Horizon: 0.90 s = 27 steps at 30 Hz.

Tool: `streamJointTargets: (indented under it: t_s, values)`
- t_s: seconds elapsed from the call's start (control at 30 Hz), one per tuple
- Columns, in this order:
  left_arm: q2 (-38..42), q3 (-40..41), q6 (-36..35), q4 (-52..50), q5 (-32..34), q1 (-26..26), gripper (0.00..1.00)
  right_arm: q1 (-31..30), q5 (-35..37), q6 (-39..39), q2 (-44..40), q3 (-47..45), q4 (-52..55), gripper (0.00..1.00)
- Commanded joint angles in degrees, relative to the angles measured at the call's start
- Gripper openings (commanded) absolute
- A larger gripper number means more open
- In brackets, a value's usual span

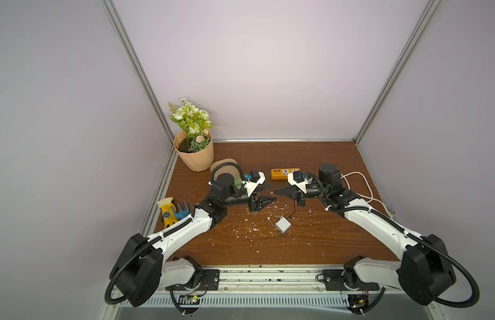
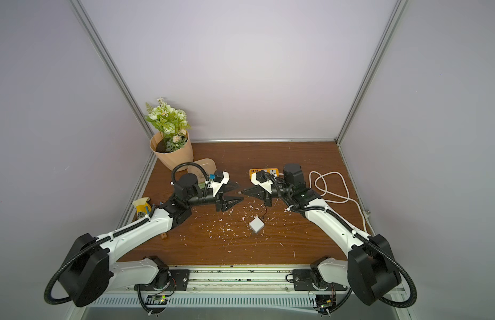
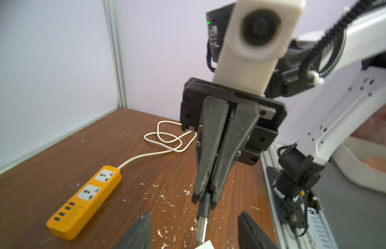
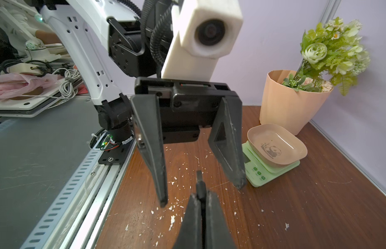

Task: Charge the electronic scale
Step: Pick up the charging cable from the center of the board, then pick up the plug from the center of the board.

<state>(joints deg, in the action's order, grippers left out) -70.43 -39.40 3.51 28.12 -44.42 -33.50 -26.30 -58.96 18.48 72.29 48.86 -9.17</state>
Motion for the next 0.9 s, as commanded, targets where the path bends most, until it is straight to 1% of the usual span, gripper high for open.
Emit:
streamJointTargets:
  t_s: [0.0, 0.07, 0.13, 0.23, 0.33, 0.43, 0.53, 0.6, 0.67, 0.73, 0.87]
  values:
    - [3.79, 1.82, -0.08, 1.77, 6.87, -0.61, 0.78, 1.64, 3.61, -10.12, -4.98, -0.05, -1.79, 0.00]
    - [5.70, 3.31, -0.01, 2.32, 10.23, -0.62, 0.82, 2.17, 7.61, -13.68, -7.56, -0.78, -0.99, 0.00]
    - [7.63, 4.92, 0.24, 3.39, 12.51, -0.61, 0.85, 2.33, 13.19, -16.04, -10.55, -1.24, 1.95, 0.00]
    - [9.19, 6.17, 0.70, 3.33, 14.94, -0.71, 0.85, 3.03, 21.64, -19.46, -15.49, -2.11, 6.14, 0.00]
    - [9.24, 7.01, 0.73, 2.46, 15.13, -1.08, 0.85, 3.54, 29.11, -22.72, -20.54, -3.44, 9.08, 0.00]
    - [7.45, 6.85, 0.79, 0.03, 16.44, -2.60, 0.85, 3.71, 32.84, -25.28, -22.84, -4.01, 13.39, 0.00]
    - [3.94, 5.44, -0.19, -4.29, 19.47, -6.55, 0.85, 4.19, 32.87, -27.57, -23.54, -5.49, 16.94, 0.00]
    - [1.18, 4.46, -0.23, -6.83, 22.24, -9.56, 0.85, 5.18, 31.45, -30.01, -23.60, -7.52, 17.18, 0.00]
    - [-1.85, 3.58, -0.36, -9.20, 24.37, -12.33, 0.85, 7.17, 28.68, -32.93, -23.08, -10.39, 15.75, 0.00]
    - [-5.04, 2.73, -0.50, -11.12, 27.70, -15.39, 0.86, 9.92, 24.26, -35.53, -21.30, -13.24, 13.37, 0.00]
    - [-11.41, -0.09, -0.25, -15.19, 34.99, -19.49, 0.92, 15.16, 17.41, -37.73, -17.93, -15.86, 10.48, 0.00]
